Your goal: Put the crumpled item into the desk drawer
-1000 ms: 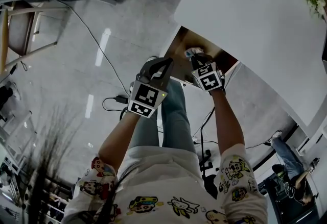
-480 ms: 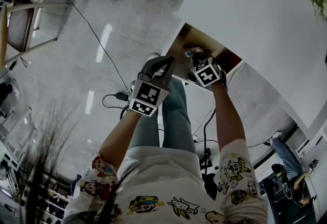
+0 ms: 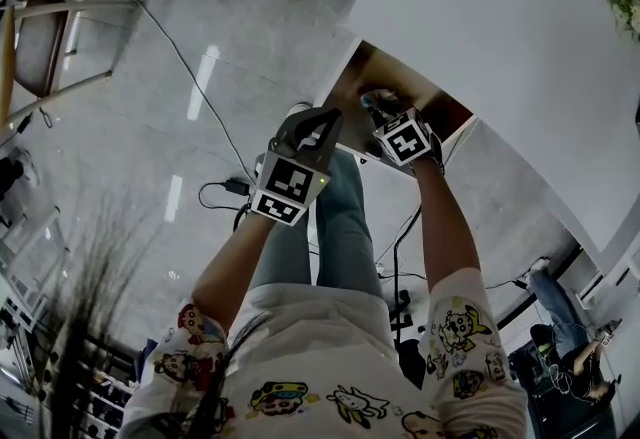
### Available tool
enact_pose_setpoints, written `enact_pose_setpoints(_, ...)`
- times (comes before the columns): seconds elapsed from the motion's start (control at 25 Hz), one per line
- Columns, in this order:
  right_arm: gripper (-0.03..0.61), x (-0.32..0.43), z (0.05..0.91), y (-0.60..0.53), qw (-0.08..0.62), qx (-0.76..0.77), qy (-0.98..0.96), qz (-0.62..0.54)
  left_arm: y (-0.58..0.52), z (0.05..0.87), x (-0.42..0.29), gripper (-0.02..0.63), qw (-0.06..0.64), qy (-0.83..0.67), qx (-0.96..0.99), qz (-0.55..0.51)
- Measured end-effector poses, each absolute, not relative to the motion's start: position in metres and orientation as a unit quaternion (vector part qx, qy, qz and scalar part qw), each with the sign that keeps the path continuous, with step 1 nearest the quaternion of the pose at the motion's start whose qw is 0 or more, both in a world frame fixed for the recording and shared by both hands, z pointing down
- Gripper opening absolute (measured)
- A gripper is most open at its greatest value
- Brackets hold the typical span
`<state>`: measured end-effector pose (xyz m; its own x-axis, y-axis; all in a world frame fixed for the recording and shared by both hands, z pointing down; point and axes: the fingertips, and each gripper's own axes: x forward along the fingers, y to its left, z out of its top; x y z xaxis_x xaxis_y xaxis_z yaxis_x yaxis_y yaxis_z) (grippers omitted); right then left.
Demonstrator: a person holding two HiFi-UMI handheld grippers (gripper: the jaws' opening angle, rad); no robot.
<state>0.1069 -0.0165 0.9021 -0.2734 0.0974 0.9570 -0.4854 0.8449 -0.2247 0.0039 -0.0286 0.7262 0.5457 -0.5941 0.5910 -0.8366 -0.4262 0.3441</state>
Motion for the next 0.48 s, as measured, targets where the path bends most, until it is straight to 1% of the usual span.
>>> enact_pose_setpoints(0.08,0.098,0.107,0.901,-0.016,0.586,0.127,-0.759,0.255,-0.029,0.724,0.005,0.0,0.311,-0.436,0.822,0.193)
enact_pose_setpoints(0.2,0.114,0.106,0.899,-0.017,0.582,0.132,-0.761,0.255,-0.028,0.722,0.004,0.0,0.31,-0.437,0.823,0.19)
enact_pose_setpoints(0.48,0.123,0.108,0.886,-0.018,0.58,0.135,-0.764,0.247,-0.032,0.713,-0.001,0.0,0.308,-0.449,0.818,0.184)
